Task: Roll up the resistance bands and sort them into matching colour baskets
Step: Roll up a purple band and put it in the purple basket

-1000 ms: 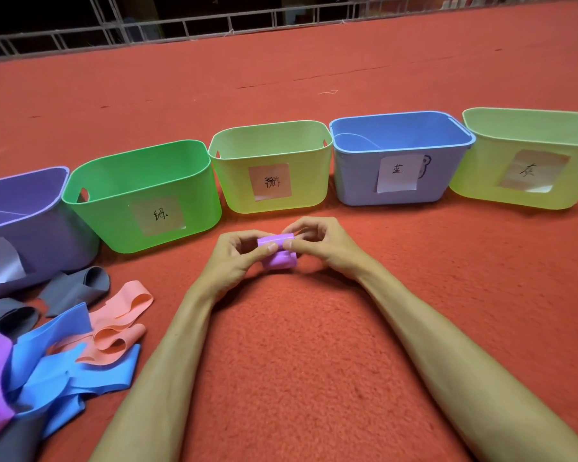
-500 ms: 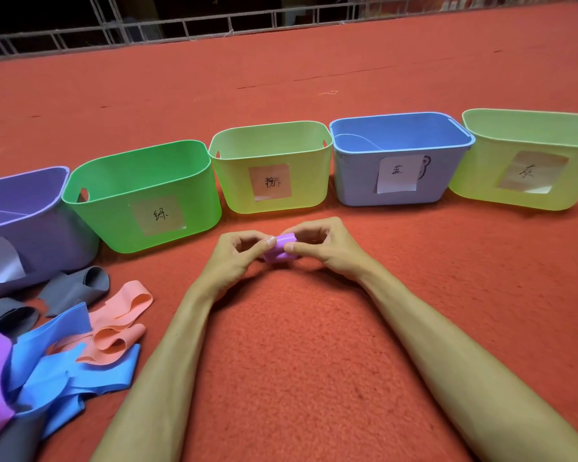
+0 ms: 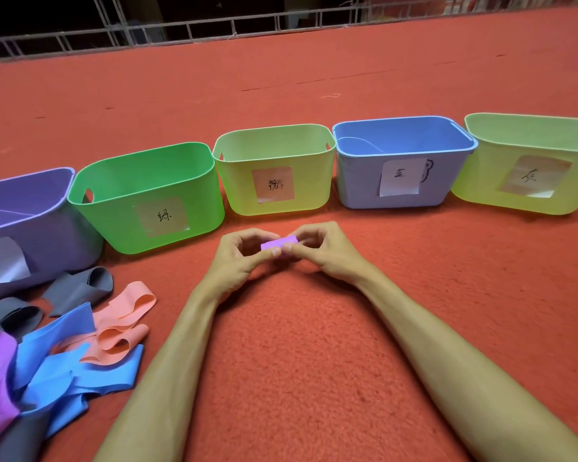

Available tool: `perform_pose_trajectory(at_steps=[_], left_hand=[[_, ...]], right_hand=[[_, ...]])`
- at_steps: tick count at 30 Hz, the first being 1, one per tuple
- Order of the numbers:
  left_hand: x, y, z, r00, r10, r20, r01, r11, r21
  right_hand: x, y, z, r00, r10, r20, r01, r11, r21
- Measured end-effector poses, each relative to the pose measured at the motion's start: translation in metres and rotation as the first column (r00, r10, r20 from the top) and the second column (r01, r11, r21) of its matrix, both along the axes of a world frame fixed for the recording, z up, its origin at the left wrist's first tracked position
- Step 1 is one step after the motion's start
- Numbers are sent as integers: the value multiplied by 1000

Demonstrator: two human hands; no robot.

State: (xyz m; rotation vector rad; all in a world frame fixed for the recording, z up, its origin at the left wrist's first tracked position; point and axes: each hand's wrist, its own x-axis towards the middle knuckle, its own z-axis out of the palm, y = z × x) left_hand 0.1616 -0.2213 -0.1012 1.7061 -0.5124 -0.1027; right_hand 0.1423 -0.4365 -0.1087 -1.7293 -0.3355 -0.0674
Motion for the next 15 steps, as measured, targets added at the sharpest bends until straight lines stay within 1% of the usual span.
perform_pose_trajectory(at_steps=[6, 9, 12, 15], left_hand=[[0, -4, 1, 999, -36, 2, 36, 996, 76], [-1, -2, 1, 999, -40, -5, 40, 997, 64], [-1, -2, 2, 1000, -19, -15, 20, 999, 35], [-2, -1, 0, 999, -6, -42, 6, 1000, 7]], right_hand=[[-2, -5, 3, 998, 46, 39, -47, 998, 38], [-2, -5, 3, 997, 45, 59, -47, 998, 46], [-4, -1, 3, 998, -7, 69, 4, 999, 33], [-6, 2, 3, 993, -62, 104, 65, 998, -22]])
